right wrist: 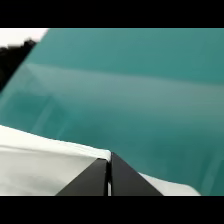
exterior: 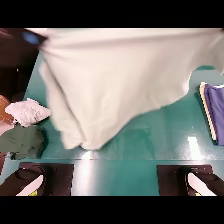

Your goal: Fold the shirts.

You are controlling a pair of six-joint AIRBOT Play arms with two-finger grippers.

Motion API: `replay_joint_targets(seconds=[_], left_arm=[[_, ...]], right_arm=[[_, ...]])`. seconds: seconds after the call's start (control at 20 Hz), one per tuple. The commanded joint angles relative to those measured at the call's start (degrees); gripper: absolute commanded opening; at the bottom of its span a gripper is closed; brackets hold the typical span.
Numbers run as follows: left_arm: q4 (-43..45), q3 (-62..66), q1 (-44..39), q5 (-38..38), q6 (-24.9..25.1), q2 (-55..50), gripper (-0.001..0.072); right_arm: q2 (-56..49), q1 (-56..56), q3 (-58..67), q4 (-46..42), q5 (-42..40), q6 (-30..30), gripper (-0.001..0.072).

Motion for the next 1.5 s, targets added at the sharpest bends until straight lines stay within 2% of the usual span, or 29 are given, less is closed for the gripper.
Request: replay_joint_targets(seconds=[0.0, 0.1, 0.3, 0.5, 0.65, 0.75, 0.8, 1.0, 1.1, 1.3, 1.45], left_arm=[[-0.87, -9.42, -1.57, -3.21, 0.26, -7.72, 0.0029], [-0.09, -18.47, -4.31, -0.70, 1.95, -12.22, 0.0029], [0.07, -33.48, -10.86, 8.13, 4.42, -19.65, 0.0030], [-1.44, -36.11, -13.62, 15.21, 4.42, -23.93, 0.0031], [-2.89, -34.99, -13.44, 16.02, 4.17, -23.74, 0.0034], [-2.51, -32.22, -13.42, 13.92, 4.17, -23.56, 0.0387], [-1.75, -29.90, -13.42, 11.93, 4.17, -23.56, 0.0456], [5.40, -18.71, -12.90, 6.62, 4.00, -23.56, 0.0457], [7.45, -15.56, -9.49, 7.91, 1.62, -23.56, 0.0458], [7.37, -16.50, 2.45, 9.09, -3.56, -24.72, 0.0458], [4.85, -19.98, 6.73, 7.21, -2.69, -27.93, 0.0459]], right_arm=[[-6.97, 4.92, -5.64, -4.85, 4.48, 1.60, 0.0012], [-10.47, 8.72, -12.70, -9.38, 3.39, 1.62, 0.0012], [-14.16, 11.93, -23.85, -9.77, -1.33, 1.64, 0.0012], [-13.86, 12.00, -29.20, -9.77, -3.93, 2.08, 0.0012], [-11.96, 12.00, -31.30, -9.79, -5.99, 2.08, 0.0013], [-11.02, 11.98, -31.36, -9.99, -6.62, 2.08, 0.0012], [-10.56, 12.00, -31.36, -9.97, -6.99, 2.08, 0.0013], [-8.87, 11.15, -31.36, -9.99, -7.52, 2.05, 0.0013], [-7.67, 10.01, -31.36, -9.92, -7.41, 2.05, 0.0013], [-5.88, 7.28, -31.36, -9.88, -7.39, 2.05, 0.0012], [-5.68, 6.60, -31.39, -9.84, -7.43, 2.05, 0.0013]])
